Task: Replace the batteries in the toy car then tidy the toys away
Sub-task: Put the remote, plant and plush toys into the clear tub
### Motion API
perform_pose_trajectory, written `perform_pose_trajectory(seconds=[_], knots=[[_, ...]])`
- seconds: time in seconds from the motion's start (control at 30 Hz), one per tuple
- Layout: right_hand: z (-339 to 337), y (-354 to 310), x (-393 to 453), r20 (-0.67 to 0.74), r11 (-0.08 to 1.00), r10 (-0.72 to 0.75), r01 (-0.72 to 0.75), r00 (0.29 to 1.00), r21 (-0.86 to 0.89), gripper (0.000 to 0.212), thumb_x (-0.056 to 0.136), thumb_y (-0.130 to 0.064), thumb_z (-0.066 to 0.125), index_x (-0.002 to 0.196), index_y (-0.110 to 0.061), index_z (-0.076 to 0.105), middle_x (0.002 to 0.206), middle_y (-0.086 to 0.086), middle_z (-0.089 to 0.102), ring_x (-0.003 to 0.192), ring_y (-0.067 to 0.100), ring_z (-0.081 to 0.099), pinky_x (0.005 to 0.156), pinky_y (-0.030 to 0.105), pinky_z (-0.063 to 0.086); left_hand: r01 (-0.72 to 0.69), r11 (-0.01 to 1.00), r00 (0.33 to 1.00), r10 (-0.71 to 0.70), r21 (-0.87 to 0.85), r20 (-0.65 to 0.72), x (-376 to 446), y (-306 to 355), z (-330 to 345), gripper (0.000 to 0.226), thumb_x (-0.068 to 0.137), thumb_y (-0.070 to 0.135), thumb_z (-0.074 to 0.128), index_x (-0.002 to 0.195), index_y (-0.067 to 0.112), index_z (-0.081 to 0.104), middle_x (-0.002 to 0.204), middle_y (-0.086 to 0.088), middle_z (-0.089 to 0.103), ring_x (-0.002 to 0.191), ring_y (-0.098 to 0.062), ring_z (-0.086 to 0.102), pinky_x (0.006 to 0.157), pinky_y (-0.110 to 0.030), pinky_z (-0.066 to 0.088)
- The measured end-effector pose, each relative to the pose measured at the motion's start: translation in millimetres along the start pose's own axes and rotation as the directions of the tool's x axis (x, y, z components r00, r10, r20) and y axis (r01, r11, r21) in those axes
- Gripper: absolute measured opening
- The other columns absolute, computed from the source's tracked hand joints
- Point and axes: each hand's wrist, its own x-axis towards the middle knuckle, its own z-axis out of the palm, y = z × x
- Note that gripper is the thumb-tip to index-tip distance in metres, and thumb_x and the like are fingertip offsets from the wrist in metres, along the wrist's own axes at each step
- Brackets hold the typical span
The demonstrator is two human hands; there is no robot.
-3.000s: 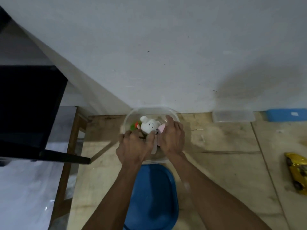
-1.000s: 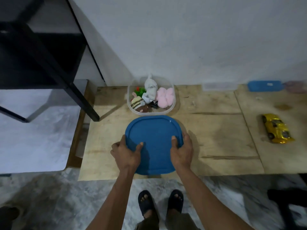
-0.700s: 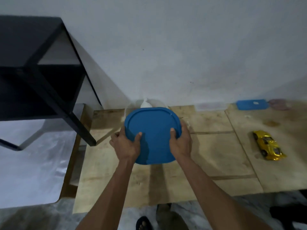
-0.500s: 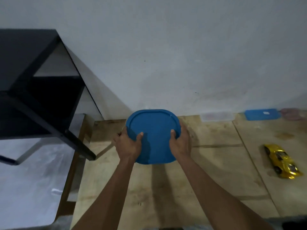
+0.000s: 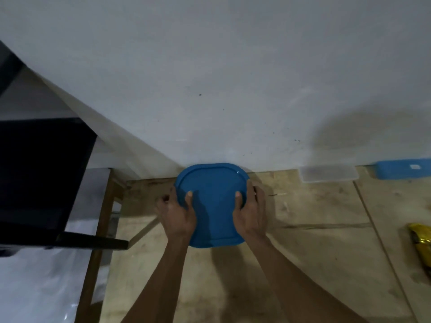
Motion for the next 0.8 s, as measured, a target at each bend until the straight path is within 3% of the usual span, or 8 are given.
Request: perform_pose_trajectory(seconds=[0.2, 0.4, 0.5, 0.63, 0.8], knots=[[6, 5, 2, 0.009, 0.993, -0.061, 0.061, 0.998, -0.097, 0.058, 0.104, -0.045, 0.032, 0.156, -0.025, 0.018, 0.153, 0.002, 0.026, 0.131, 0.028, 0.041, 0.099, 0.043, 0.046, -0.017, 0.991, 1.0, 0.02, 0.136, -0.018, -4, 0, 9, 0.058, 0.102, 0.047, 0.044, 0.149, 0.013, 0.043, 0.147, -0.022, 0.04, 0.134, -0.04, 0.035, 0.106, -0.059, 0.03], [14, 10, 2, -0.021, 0.995, -0.064, 0.062, 0.998, -0.084, 0.056, 0.105, -0.042, 0.03, 0.157, -0.023, 0.019, 0.158, 0.004, 0.023, 0.137, 0.027, 0.037, 0.105, 0.042, 0.042, -0.166, 0.985, 0.985, 0.168, 0.055, -0.032, 5, -17, 16, 0.057, 0.105, 0.038, 0.037, 0.145, -0.001, 0.046, 0.139, -0.028, 0.053, 0.122, -0.046, 0.05, 0.1, -0.056, 0.045], [18, 13, 5, -0.047, 0.996, -0.084, 0.083, 0.995, -0.03, 0.052, 0.106, -0.037, 0.032, 0.155, -0.022, 0.025, 0.157, 0.004, 0.028, 0.137, 0.025, 0.038, 0.107, 0.037, 0.04, -0.18, 0.983, 0.983, 0.181, 0.028, -0.031, 5, -19, 21, 0.053, 0.106, 0.031, 0.04, 0.147, -0.004, 0.043, 0.143, -0.027, 0.051, 0.127, -0.045, 0.049, 0.105, -0.052, 0.044], [18, 14, 6, -0.076, 0.997, -0.079, 0.08, 0.994, 0.006, 0.05, 0.106, -0.035, 0.032, 0.154, -0.021, 0.029, 0.157, 0.005, 0.031, 0.139, 0.025, 0.038, 0.11, 0.039, 0.037, -0.17, 0.985, 0.985, 0.171, 0.027, -0.012, 3, -15, 19, 0.063, 0.107, 0.043, 0.027, 0.149, -0.003, 0.038, 0.149, -0.026, 0.046, 0.134, -0.044, 0.045, 0.109, -0.051, 0.039], [18, 15, 3, 0.053, 0.992, -0.071, 0.076, 0.996, -0.097, 0.065, 0.102, -0.054, 0.019, 0.158, -0.027, -0.001, 0.166, -0.01, 0.0, 0.152, 0.018, 0.011, 0.121, 0.04, 0.022, -0.209, 0.97, 0.976, 0.2, 0.126, 0.085, -1, -13, 15, 0.08, 0.102, 0.06, 0.031, 0.159, 0.005, 0.016, 0.163, -0.019, 0.024, 0.149, -0.036, 0.025, 0.12, -0.047, 0.027]])
